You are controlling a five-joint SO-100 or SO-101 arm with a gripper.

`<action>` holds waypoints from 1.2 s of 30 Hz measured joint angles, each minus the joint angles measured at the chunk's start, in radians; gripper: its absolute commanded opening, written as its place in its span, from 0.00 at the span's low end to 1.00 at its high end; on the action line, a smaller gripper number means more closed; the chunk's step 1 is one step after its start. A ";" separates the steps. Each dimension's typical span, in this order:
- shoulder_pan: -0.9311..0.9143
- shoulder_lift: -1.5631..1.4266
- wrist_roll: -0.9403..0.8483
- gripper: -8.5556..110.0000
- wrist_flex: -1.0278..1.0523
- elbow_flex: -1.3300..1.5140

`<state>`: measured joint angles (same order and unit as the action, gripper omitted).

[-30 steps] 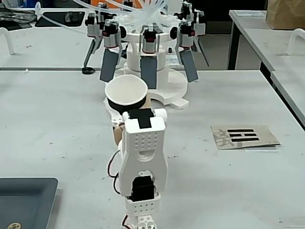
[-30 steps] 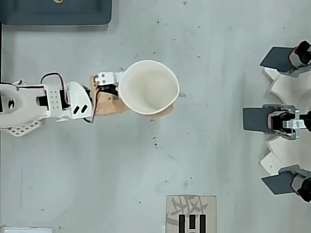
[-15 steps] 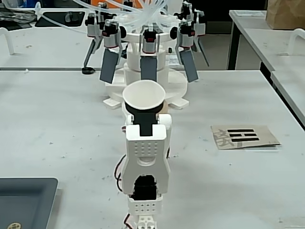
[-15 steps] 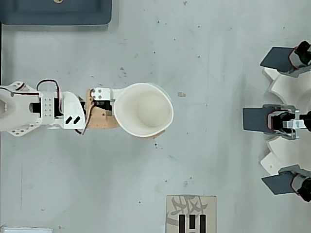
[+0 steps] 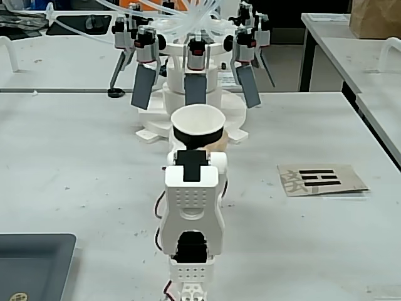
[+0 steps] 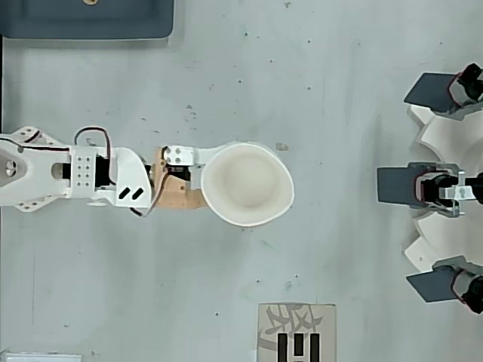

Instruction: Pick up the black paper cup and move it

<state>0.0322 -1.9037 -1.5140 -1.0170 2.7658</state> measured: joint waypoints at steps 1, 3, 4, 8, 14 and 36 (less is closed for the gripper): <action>-0.005 0.011 -0.003 0.13 0.012 -0.026; -0.011 0.038 -0.011 0.13 0.029 -0.078; -0.014 0.051 -0.014 0.12 0.040 -0.101; -0.017 0.098 -0.029 0.12 0.078 -0.192; -0.017 0.183 -0.057 0.12 0.120 -0.313; -0.017 0.462 -0.080 0.12 0.135 -0.652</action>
<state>0.0153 -1.4419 -1.5938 -0.8820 2.1138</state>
